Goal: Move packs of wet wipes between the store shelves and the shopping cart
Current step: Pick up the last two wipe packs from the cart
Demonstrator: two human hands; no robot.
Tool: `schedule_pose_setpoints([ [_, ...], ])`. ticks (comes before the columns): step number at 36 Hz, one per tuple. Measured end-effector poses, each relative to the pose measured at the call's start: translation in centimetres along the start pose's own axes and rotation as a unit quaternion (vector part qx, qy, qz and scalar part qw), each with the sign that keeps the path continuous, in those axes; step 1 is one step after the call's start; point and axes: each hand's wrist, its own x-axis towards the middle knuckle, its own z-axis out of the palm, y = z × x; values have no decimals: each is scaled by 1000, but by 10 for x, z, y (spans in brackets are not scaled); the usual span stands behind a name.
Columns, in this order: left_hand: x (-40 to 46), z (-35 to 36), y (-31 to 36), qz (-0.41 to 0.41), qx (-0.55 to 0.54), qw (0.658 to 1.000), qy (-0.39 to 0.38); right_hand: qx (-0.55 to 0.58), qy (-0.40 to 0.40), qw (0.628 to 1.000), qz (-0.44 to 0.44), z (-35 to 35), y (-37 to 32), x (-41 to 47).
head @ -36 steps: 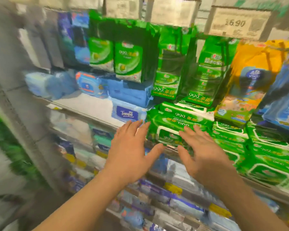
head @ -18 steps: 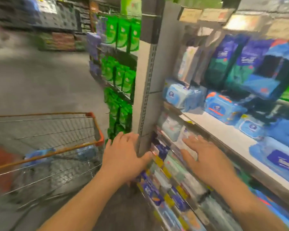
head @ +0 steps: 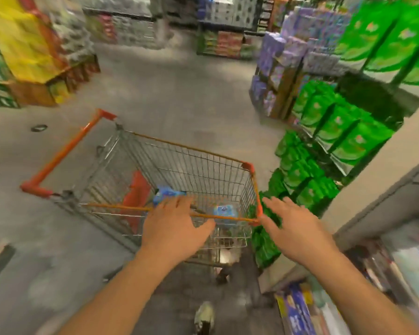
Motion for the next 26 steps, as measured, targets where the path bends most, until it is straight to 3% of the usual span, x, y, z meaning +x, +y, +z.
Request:
schedule_pose_setpoints([
  [6,69,-8,-38,-65,21,997,24,33,4,998,-61,9,-33,102],
  [13,172,-26,-48,-91,40,995,-15,71,-38,992,-99,10,-51,212],
  [20,243,-29,-66,-101,28,994,5,99,-94,986,-94,27,-70,290],
  [26,282,-5,-108,-138,58,988,-40,119,-134,980,-84,53,-82,334],
])
